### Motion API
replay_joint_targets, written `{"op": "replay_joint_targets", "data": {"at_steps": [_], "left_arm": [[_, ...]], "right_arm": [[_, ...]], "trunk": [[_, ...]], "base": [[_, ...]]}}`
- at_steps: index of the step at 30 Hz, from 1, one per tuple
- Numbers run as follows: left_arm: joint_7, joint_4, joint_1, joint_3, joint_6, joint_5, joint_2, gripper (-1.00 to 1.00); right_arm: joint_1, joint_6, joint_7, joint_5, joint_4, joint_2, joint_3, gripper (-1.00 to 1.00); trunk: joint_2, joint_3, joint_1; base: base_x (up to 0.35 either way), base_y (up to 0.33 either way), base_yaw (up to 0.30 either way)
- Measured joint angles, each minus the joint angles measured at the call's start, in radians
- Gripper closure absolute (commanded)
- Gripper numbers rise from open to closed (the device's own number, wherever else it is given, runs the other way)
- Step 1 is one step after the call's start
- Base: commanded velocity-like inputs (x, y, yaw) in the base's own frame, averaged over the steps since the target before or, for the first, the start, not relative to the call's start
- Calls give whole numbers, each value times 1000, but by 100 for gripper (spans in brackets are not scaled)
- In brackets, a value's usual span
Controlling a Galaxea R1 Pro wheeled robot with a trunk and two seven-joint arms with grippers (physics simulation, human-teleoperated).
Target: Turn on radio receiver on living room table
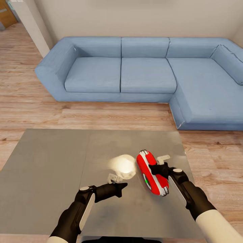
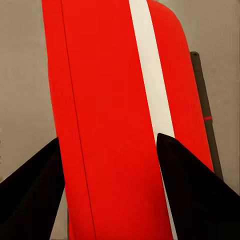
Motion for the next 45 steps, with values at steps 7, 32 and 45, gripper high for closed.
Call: {"op": "replay_joint_targets", "data": {"at_steps": [7,32,45], "left_arm": [[0,0,0,0,0,0,0,100],[0,0,0,0,1,0,0,100],[1,0,0,0,2,0,0,100]], "right_arm": [[0,-11,0,1,8,0,0,100],[0,-72,4,-8,12,0,1,100],[-1,-115,37,1,88,0,-4,100]], "trunk": [[0,0,0],[0,0,0],[0,0,0]], "base": [[0,0,0],[0,0,0],[0,0,0]]}}
